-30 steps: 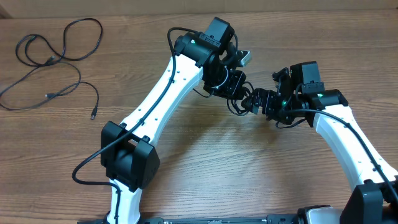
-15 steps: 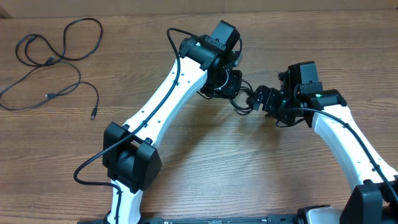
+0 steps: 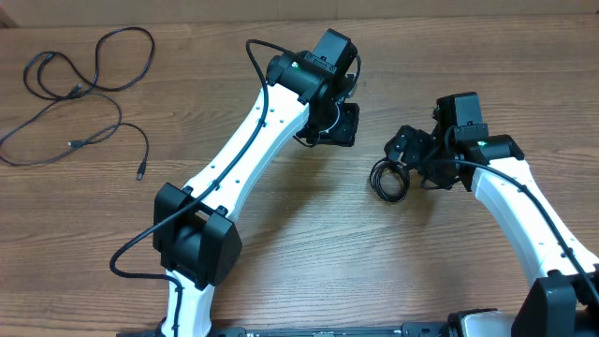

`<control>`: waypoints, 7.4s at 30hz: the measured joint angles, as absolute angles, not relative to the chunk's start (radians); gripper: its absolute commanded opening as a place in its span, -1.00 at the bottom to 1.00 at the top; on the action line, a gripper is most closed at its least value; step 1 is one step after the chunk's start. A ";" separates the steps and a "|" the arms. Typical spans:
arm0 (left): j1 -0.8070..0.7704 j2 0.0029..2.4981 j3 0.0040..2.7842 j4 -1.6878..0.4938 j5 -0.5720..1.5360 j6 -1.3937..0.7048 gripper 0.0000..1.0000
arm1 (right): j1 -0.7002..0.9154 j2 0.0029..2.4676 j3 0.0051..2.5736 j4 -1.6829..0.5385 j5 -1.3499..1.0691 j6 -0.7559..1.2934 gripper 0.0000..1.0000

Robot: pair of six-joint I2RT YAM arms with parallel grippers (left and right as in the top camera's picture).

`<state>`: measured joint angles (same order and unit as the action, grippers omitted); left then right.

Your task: Untangle cables

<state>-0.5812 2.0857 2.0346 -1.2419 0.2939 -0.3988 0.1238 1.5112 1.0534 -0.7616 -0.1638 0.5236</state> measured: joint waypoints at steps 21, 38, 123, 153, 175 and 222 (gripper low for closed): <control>-0.581 2.106 2.035 -1.264 0.294 -0.398 0.10 | 0.165 1.769 1.053 -0.768 -0.289 0.416 -0.21; -0.527 2.106 2.035 -1.260 0.511 -0.340 -0.01 | 0.165 1.688 1.134 -0.825 -0.675 0.337 -0.93; -0.535 2.106 2.035 -1.330 0.501 -0.368 -0.31 | 0.046 1.517 1.145 -0.556 -0.942 0.532 -0.93; -0.583 2.106 2.035 -1.289 0.294 -0.652 -0.52 | 0.046 1.517 1.145 -0.492 -0.936 0.599 -0.93; -0.573 2.215 2.034 -1.406 0.268 -0.571 -0.92 | 0.046 1.515 1.145 -0.585 -0.820 0.598 -0.93; -0.397 2.215 2.033 -1.348 0.590 -0.395 -0.92 | 0.315 1.514 1.123 -0.920 -0.403 0.234 0.71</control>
